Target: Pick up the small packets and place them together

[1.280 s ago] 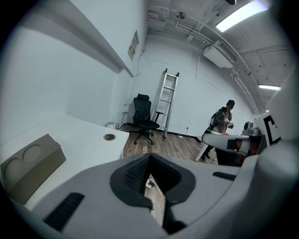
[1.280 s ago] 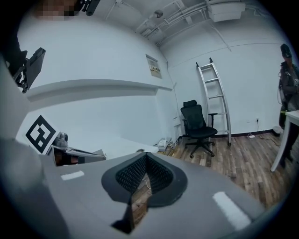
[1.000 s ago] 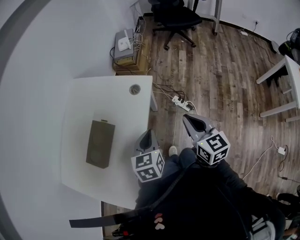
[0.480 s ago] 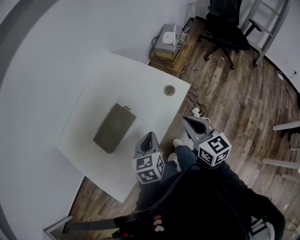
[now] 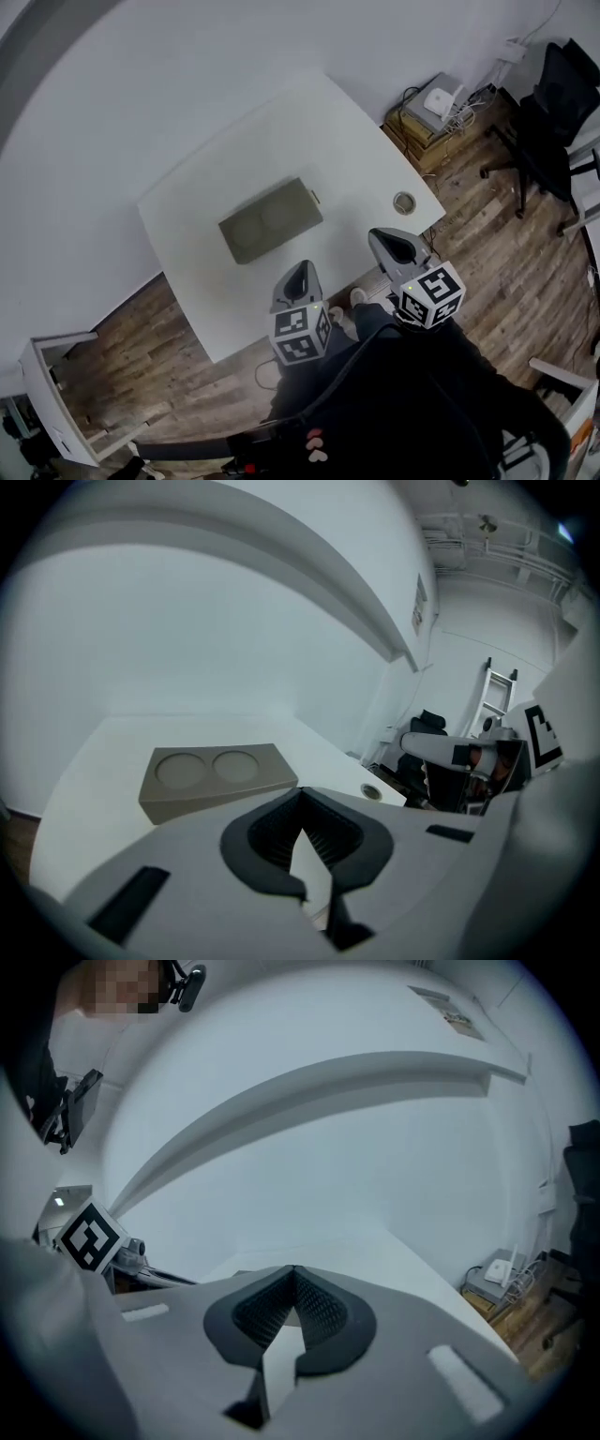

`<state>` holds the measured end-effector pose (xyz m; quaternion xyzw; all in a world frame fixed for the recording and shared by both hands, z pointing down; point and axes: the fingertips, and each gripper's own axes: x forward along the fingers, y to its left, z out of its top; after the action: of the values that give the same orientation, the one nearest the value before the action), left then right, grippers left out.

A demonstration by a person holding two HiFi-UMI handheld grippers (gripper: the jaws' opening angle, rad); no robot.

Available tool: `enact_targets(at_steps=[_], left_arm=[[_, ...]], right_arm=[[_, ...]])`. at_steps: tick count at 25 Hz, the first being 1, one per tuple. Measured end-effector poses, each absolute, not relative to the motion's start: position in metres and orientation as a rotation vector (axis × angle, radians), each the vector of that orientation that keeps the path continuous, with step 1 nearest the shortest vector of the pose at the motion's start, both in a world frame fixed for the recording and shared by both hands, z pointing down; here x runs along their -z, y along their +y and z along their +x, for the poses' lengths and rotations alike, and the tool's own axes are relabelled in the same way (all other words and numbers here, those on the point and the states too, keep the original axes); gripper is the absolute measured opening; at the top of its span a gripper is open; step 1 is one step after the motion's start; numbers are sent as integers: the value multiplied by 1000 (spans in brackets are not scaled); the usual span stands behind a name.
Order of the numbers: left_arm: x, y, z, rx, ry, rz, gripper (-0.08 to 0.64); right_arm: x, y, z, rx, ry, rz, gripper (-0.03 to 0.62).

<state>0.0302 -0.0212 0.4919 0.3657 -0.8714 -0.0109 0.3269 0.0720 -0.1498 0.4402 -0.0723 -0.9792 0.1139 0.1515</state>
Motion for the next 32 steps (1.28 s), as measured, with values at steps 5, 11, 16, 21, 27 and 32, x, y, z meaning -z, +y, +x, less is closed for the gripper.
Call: enact_targets(at_steps=[5, 11, 16, 21, 27, 32], left_arm=[[-490, 23, 10, 103, -2377, 719, -2], [-488, 66, 6, 161, -2445, 511, -1], [-485, 84, 10, 200, -2479, 399, -1], [-487, 99, 12, 220, -2488, 340, -2], [-490, 107, -1, 216, -2478, 360, -2], [-482, 102, -39, 206, -2471, 442, 0]], right_arm=[[-444, -114, 29, -280, -2756, -485, -6], [-445, -74, 1, -242, -2699, -719, -6], [-444, -54, -7, -217, -2664, -843, -6], [-449, -44, -10, -200, -2640, -882, -6], [-453, -46, -18, -198, -2647, -829, -6], [-447, -62, -44, -189, -2685, -722, -6]])
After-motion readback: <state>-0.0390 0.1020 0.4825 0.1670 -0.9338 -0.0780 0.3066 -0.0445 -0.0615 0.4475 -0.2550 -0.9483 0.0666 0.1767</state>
